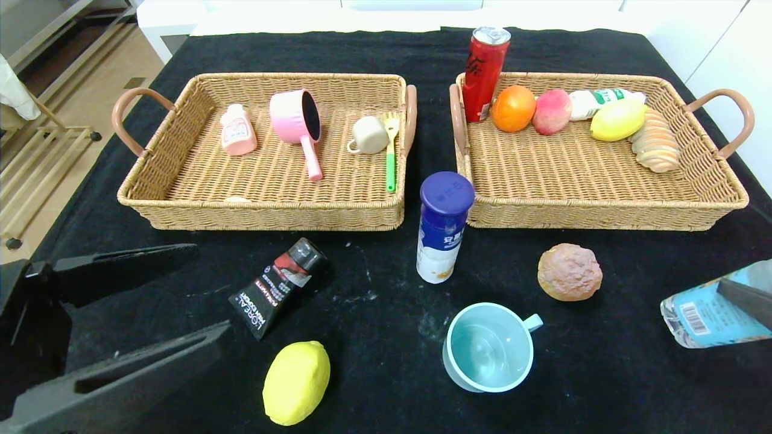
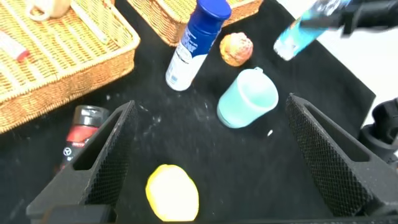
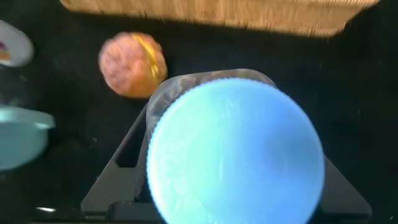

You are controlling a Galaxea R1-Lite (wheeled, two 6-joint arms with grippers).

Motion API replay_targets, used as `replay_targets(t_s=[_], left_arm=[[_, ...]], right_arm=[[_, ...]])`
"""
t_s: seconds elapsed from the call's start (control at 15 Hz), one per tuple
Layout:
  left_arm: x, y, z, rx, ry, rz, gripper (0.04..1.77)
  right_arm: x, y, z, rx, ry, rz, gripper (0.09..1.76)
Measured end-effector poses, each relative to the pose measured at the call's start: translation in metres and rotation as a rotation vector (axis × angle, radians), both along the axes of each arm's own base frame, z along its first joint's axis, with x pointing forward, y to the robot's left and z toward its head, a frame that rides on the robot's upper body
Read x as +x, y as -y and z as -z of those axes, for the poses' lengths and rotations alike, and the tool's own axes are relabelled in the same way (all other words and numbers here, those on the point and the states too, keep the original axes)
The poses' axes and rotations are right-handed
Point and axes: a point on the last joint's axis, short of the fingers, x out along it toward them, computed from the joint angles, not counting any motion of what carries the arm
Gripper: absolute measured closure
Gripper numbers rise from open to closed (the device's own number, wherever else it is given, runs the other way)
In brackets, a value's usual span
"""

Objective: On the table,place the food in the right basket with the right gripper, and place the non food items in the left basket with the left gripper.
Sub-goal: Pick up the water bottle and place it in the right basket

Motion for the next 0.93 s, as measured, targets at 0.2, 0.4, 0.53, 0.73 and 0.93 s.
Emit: replay_targets(t_s=[0.2,0.4,0.53,0.73,0.93], left_arm=[[0.000,0.000,0.001,0.004,-0.007,-0.002,0.09],[0.000,0.000,0.001,0.004,-0.007,-0.003,0.09],[-0.001,-0.001,0.000,0.002,-0.004,-0.006,0.09],[-0.001,-0.001,0.000,0.003,-0.003,-0.006,0.09],[-0.001,-0.001,0.000,0.003,-0.002,-0.009,0.09]], right_arm=[[0.005,-0.003,-0.025,0.000,0.040,-0.013,0.77],[0.021,-0.009,-0.051,0.004,0.088,-0.017,0.77],[0.037,-0.014,-0.066,0.004,0.109,-0.018,0.77],[0.063,-0.023,-0.087,0.012,0.140,-0.016,0.77],[0.091,-0.031,-0.100,0.015,0.154,-0.008,0.77]])
